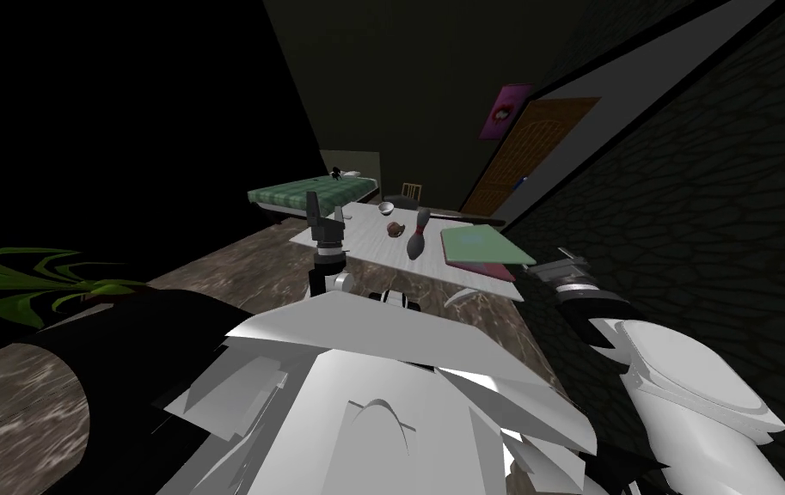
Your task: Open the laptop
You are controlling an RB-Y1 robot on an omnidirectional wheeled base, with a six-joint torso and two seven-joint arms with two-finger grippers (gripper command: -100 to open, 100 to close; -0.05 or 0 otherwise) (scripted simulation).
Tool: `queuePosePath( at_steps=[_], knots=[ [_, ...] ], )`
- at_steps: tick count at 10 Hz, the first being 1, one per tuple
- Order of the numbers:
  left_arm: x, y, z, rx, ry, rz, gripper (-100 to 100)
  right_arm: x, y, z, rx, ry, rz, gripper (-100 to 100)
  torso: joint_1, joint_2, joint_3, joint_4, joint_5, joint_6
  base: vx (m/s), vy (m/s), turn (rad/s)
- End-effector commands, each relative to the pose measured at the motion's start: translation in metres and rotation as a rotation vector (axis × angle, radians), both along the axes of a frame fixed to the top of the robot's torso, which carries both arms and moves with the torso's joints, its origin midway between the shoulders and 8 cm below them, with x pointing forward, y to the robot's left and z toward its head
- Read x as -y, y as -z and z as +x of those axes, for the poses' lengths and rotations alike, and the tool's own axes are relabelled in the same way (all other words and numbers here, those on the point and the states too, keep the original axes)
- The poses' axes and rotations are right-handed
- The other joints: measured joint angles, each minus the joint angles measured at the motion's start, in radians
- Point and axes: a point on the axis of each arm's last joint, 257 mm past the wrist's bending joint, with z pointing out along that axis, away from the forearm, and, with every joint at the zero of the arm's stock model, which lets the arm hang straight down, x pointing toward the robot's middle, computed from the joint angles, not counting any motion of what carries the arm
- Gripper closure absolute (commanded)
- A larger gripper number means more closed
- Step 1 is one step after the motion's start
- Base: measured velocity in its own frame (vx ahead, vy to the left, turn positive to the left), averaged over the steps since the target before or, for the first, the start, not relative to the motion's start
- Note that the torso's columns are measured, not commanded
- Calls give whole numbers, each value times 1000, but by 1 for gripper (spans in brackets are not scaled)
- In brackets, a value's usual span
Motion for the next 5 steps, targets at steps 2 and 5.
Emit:
queuePosePath(
  at_steps=[2, 5],
  knots=[
    [0, 0, 0, 0, 0, 0, 0, 0, 2, 0, -4, 0, 1, 0, 0, -1, -1, 0, 0, 0, 0, 0, 0],
    [0, 0, 0, 0, 0, 0, 0, 0, 2, 0, -4, 0, 1, 0, 0, -3, -2, -1, -1, 0, 0, 0, 0]
  ],
)
